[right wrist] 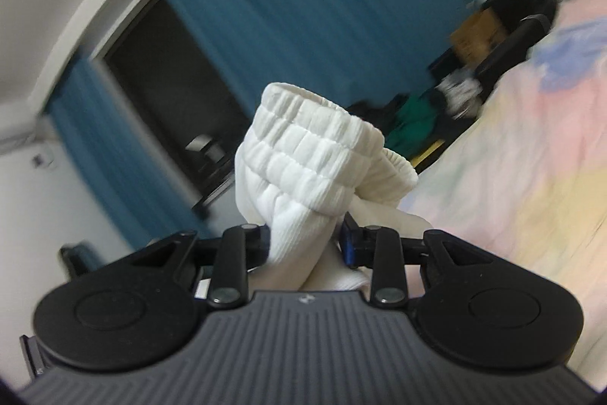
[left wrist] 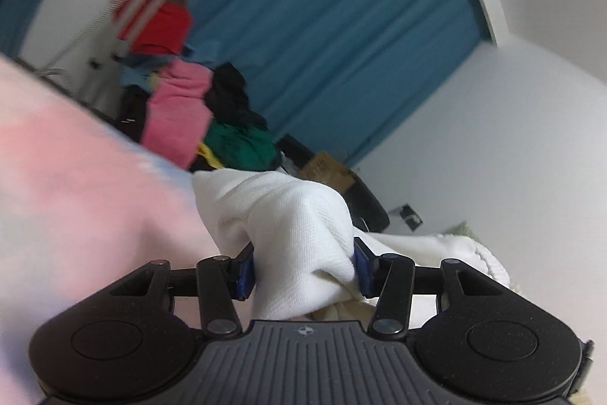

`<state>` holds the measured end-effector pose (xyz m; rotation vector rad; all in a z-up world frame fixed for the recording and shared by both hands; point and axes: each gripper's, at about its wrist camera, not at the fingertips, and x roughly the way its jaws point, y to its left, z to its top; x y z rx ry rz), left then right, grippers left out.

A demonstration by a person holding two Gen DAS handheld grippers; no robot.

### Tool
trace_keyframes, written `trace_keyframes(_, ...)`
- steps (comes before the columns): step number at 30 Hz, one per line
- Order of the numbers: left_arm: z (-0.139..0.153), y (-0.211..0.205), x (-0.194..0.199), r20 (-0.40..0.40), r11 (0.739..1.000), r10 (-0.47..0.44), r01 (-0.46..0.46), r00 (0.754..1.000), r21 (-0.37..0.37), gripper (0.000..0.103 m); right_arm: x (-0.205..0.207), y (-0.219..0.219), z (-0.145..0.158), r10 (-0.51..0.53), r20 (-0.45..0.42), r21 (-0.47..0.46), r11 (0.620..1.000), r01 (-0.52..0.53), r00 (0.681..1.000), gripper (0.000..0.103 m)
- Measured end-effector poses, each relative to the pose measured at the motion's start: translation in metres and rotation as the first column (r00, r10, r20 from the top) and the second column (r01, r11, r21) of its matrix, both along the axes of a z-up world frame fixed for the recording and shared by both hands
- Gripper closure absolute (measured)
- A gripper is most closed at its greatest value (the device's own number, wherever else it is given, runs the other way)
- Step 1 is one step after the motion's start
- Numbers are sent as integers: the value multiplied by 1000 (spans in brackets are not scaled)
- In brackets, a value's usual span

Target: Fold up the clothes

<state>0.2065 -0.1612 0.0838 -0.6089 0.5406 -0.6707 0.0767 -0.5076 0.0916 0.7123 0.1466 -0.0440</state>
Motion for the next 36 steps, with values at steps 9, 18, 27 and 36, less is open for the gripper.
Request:
trace_keyframes(9, -67, -167, 92, 48, 983, -107, 99, 993, 152, 52, 48, -111, -66, -233, -55, 84, 968, 237, 971, 70)
trace_keyframes(18, -216, -156, 56, 53, 934, -172, 146, 984, 327, 48, 27, -101, -219, -270, -209, 161, 939, 305, 940, 68)
trace_keyframes(27, -196, -148, 21, 85, 868, -189, 126, 978, 480, 25, 6, -99, -239, -219, -363, 284, 900, 331, 906, 41)
trace_keyframes(36, -82, -125, -78, 199, 836, -203, 64, 959, 546, 7, -45, -69, -139, -259, -390, 58, 951, 304, 883, 40)
